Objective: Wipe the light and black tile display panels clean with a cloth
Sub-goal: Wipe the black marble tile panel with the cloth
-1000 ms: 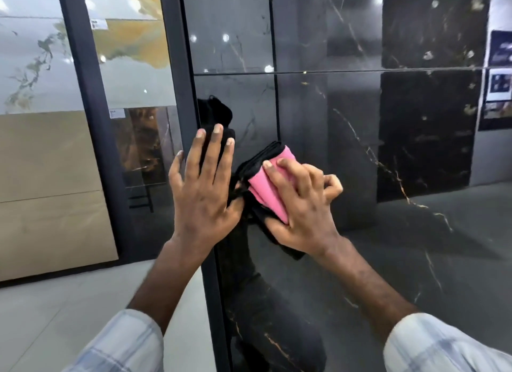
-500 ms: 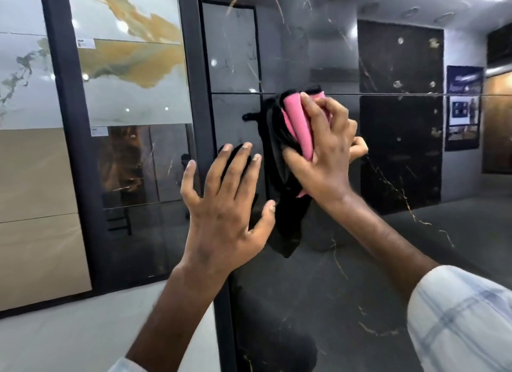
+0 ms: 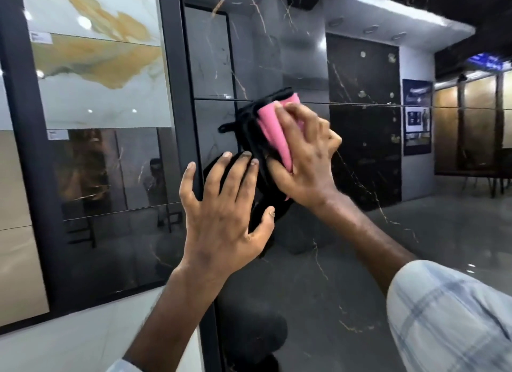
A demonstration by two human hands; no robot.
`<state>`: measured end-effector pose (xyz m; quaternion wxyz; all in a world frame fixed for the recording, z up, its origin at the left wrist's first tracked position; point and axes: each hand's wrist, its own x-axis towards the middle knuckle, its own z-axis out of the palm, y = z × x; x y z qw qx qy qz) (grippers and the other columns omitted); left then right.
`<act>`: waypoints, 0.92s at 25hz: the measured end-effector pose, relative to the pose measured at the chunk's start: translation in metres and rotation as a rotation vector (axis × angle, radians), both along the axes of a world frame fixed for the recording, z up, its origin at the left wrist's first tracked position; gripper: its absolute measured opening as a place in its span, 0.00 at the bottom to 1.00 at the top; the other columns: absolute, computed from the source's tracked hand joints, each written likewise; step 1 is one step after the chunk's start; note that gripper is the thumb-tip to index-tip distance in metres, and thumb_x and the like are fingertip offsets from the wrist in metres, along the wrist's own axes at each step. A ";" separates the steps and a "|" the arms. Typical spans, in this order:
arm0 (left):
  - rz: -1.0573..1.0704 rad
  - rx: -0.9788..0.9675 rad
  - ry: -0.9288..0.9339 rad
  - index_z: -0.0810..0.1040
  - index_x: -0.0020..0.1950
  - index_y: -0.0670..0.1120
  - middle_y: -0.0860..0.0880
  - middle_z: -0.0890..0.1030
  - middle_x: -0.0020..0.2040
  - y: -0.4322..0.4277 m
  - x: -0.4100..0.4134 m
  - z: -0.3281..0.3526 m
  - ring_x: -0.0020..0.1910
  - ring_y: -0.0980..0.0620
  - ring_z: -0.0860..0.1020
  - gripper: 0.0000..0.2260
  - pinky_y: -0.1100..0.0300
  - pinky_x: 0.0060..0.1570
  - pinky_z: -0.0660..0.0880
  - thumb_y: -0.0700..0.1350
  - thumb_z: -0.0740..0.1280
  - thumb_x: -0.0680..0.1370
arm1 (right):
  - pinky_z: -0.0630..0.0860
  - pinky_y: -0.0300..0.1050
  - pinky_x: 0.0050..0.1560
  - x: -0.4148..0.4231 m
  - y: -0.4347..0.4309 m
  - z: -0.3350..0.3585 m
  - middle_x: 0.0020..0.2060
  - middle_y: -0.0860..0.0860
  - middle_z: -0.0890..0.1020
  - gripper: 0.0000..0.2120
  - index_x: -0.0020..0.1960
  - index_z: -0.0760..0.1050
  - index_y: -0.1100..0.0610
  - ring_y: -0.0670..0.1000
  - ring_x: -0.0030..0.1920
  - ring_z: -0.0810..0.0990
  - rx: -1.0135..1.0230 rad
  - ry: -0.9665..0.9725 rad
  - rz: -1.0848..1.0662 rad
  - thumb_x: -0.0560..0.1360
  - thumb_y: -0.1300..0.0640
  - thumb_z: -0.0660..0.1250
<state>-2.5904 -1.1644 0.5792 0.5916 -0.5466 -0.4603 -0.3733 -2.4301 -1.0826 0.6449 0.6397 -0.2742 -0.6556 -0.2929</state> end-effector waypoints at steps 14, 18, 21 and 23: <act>0.151 0.051 -0.079 0.75 0.75 0.45 0.43 0.72 0.77 0.011 0.024 -0.015 0.78 0.41 0.66 0.27 0.34 0.76 0.56 0.55 0.65 0.79 | 0.58 0.51 0.54 0.113 0.078 0.022 0.71 0.52 0.71 0.36 0.77 0.69 0.48 0.59 0.62 0.70 -0.113 0.152 0.054 0.68 0.44 0.64; 0.240 -0.037 -0.161 0.72 0.78 0.46 0.43 0.67 0.80 0.022 0.051 -0.022 0.79 0.39 0.62 0.31 0.33 0.77 0.54 0.57 0.64 0.77 | 0.59 0.57 0.53 0.108 0.086 0.004 0.71 0.50 0.74 0.35 0.76 0.71 0.48 0.57 0.62 0.72 0.282 -0.372 0.024 0.69 0.41 0.65; 0.318 -0.083 -0.143 0.73 0.77 0.47 0.43 0.66 0.81 0.018 0.068 -0.033 0.80 0.41 0.62 0.30 0.35 0.75 0.53 0.58 0.64 0.77 | 0.56 0.55 0.53 0.140 0.108 0.032 0.67 0.50 0.76 0.32 0.73 0.73 0.46 0.55 0.61 0.69 0.177 -0.131 0.125 0.70 0.42 0.66; 0.322 -0.118 -0.131 0.75 0.76 0.47 0.44 0.67 0.80 0.014 0.077 -0.038 0.79 0.41 0.64 0.28 0.38 0.73 0.58 0.56 0.64 0.78 | 0.55 0.54 0.53 0.140 0.109 0.030 0.66 0.51 0.76 0.34 0.74 0.71 0.47 0.55 0.60 0.66 0.092 -0.045 0.126 0.68 0.46 0.65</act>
